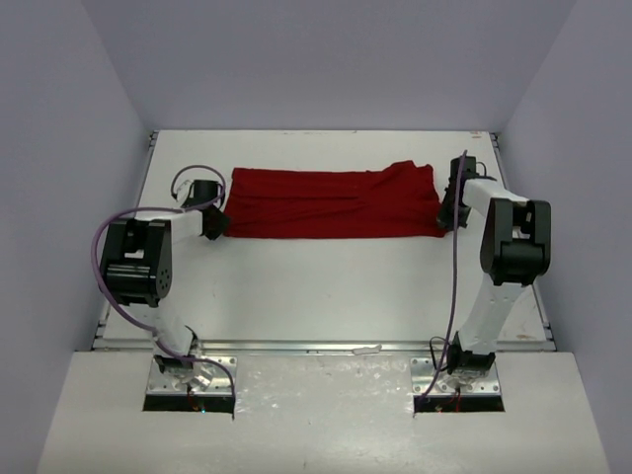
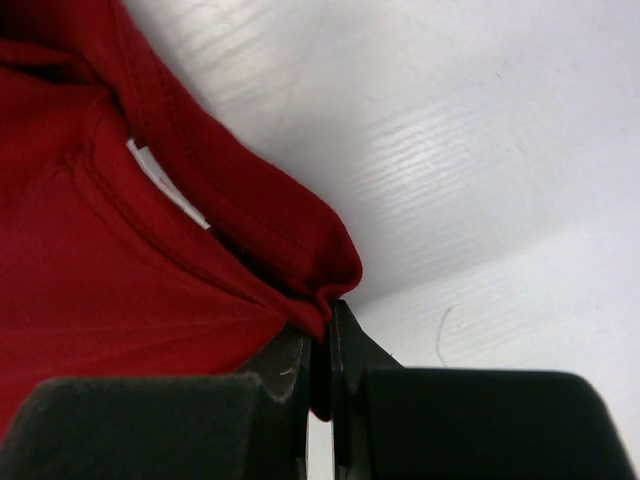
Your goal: Fold and stack the t-shirts
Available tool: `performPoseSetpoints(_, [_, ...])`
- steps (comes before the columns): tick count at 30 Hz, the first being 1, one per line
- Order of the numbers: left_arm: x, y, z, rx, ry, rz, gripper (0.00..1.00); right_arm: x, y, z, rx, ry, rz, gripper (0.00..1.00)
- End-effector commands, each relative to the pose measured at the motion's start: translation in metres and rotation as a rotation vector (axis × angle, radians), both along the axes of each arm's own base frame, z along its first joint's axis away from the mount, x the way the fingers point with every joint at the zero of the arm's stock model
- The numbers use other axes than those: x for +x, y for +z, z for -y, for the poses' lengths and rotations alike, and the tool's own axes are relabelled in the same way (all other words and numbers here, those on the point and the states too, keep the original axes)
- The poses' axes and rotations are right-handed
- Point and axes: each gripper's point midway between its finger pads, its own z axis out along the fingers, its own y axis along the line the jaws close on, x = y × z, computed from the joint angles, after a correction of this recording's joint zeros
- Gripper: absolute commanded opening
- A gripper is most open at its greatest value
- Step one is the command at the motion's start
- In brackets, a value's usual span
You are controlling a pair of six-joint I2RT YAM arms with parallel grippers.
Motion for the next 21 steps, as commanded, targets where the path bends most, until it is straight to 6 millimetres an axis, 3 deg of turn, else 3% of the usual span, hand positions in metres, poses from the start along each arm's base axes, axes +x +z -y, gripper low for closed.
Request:
performPoseSetpoints(1, [-0.035, -0.006, -0.049, 0.088, 0.163, -0.086, 0.00, -0.026, 0.007, 0.034, -0.140, -0.097, -0.061, 0.01])
performPoseSetpoints(5, [-0.037, -0.001, -0.059, 0.102, 0.185, -0.083, 0.00, -0.033, 0.014, 0.041, -0.180, -0.108, -0.064, 0.01])
performPoseSetpoints(9, [-0.036, 0.005, -0.053, 0.081, 0.158, -0.060, 0.00, -0.038, 0.015, 0.041, -0.180, -0.101, -0.075, 0.02])
performPoseSetpoints(11, [-0.042, 0.004, -0.048, 0.061, 0.142, -0.057, 0.00, -0.035, 0.015, 0.034, -0.144, -0.083, -0.072, 0.11])
performPoseSetpoints(12, [-0.038, 0.013, -0.041, 0.037, 0.123, -0.017, 0.09, -0.033, 0.017, 0.030, -0.128, -0.074, -0.065, 0.14])
performPoseSetpoints(14, [-0.044, 0.015, -0.034, 0.015, 0.102, 0.001, 0.50, -0.028, 0.019, 0.014, -0.069, -0.032, -0.047, 0.23])
performPoseSetpoints(15, [-0.041, 0.026, -0.029, 0.008, 0.086, 0.039, 0.65, -0.027, 0.024, 0.010, -0.060, -0.023, -0.038, 0.37])
performPoseSetpoints(16, [-0.041, 0.030, -0.027, 0.006, 0.084, 0.049, 0.72, -0.025, 0.028, 0.006, -0.046, -0.023, -0.030, 0.43])
performPoseSetpoints(17, [-0.042, 0.039, -0.026, 0.009, 0.086, 0.064, 0.85, -0.023, 0.032, 0.001, -0.047, -0.014, -0.024, 0.48])
performPoseSetpoints(21, [-0.034, 0.078, -0.023, 0.035, 0.088, 0.128, 0.89, -0.006, 0.071, -0.014, -0.042, -0.007, 0.074, 0.61])
